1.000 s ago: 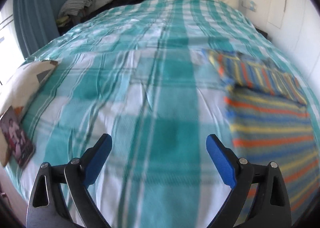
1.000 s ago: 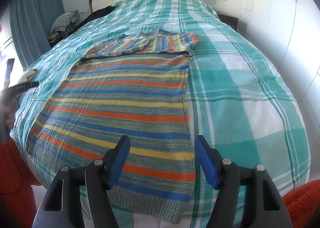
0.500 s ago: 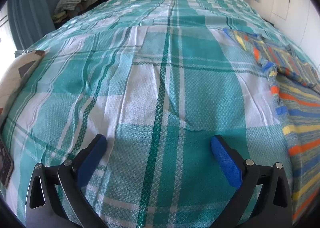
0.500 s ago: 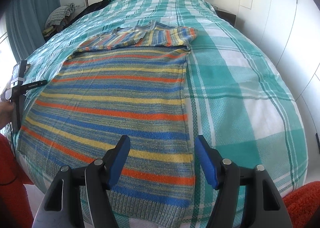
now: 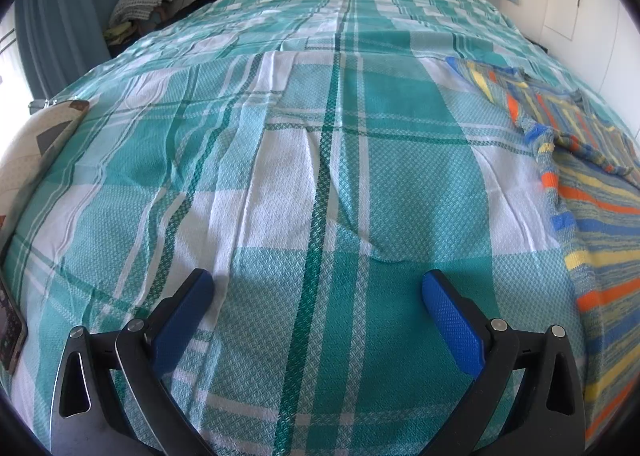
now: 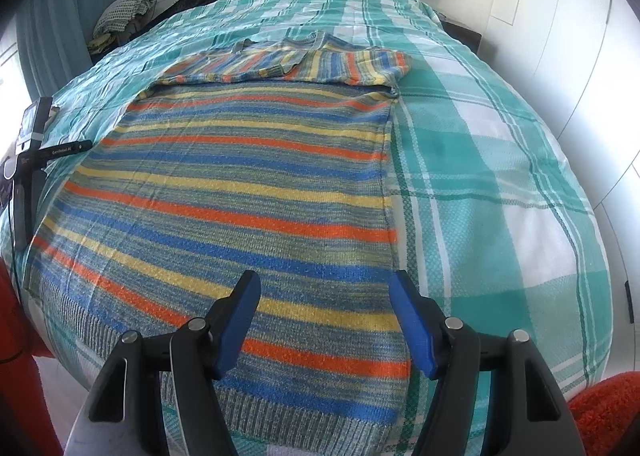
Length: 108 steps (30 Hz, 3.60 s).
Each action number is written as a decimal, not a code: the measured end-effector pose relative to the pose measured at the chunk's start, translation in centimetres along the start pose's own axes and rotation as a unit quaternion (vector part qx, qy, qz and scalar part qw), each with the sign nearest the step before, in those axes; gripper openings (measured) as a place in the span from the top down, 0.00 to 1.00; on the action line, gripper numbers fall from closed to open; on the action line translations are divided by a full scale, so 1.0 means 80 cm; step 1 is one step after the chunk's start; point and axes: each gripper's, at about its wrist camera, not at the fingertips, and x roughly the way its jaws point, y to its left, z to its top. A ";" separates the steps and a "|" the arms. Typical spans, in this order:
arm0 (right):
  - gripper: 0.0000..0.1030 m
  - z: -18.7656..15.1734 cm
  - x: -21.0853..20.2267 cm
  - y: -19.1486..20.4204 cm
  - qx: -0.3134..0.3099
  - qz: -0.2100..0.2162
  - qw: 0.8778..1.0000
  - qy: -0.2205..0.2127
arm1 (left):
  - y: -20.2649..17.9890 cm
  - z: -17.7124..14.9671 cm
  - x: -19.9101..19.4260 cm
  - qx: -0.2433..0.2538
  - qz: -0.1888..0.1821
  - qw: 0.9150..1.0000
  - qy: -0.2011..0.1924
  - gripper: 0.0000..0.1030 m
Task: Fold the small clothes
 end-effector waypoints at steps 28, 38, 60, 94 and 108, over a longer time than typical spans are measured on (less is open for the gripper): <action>0.35 -0.002 0.000 0.013 -0.019 -0.003 1.000 -0.002 | 0.000 0.000 -0.001 0.000 -0.001 1.000 0.000 0.00; 0.36 -0.001 0.000 0.016 -0.026 -0.010 1.000 0.000 | 0.000 0.000 0.000 0.000 -0.001 1.000 0.000 0.00; 0.35 0.009 -0.005 0.022 -0.007 -0.025 1.000 -0.001 | 0.000 0.000 0.000 0.000 -0.001 1.000 0.001 0.00; 0.36 0.021 0.025 0.140 -0.065 0.005 0.996 0.055 | 0.000 0.000 -0.001 0.000 -0.002 1.000 0.001 0.00; 0.36 0.024 0.018 0.136 -0.059 0.004 0.997 0.044 | 0.000 0.000 0.000 0.001 -0.002 1.000 0.001 0.00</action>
